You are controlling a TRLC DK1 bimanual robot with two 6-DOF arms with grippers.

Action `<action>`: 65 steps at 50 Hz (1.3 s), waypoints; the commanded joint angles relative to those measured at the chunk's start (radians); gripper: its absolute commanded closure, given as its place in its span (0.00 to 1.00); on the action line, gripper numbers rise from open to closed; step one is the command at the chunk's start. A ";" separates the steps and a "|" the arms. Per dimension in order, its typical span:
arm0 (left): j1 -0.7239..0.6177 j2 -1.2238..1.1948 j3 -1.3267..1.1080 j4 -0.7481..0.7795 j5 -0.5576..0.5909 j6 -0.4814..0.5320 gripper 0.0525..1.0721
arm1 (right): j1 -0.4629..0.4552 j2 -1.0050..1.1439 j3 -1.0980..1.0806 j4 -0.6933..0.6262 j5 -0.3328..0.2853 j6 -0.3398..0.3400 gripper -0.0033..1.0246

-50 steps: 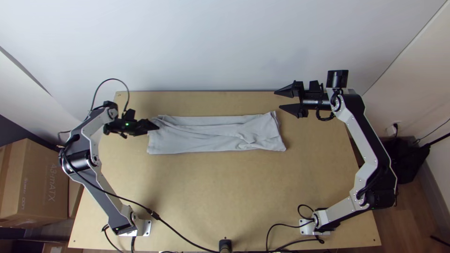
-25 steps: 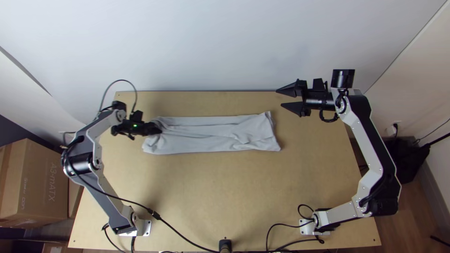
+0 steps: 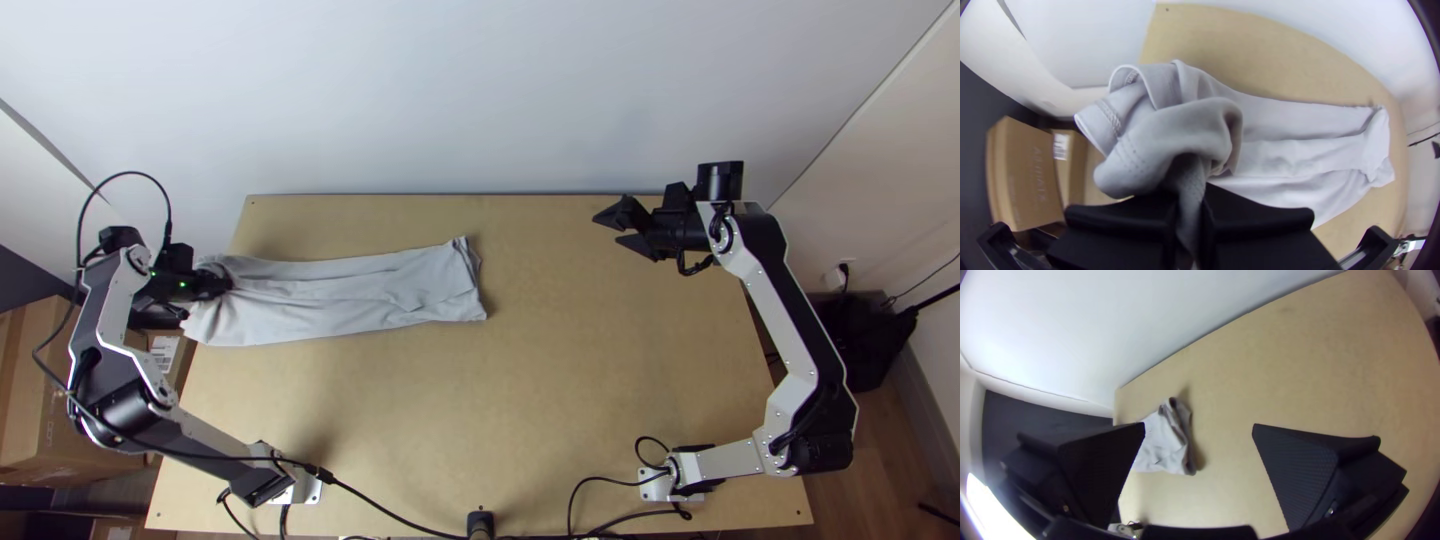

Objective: Fold the t-shirt

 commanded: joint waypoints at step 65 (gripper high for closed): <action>-1.112 0.508 0.853 -0.593 -0.566 -0.503 0.98 | -0.011 -0.420 -0.400 -0.005 0.362 -0.103 0.04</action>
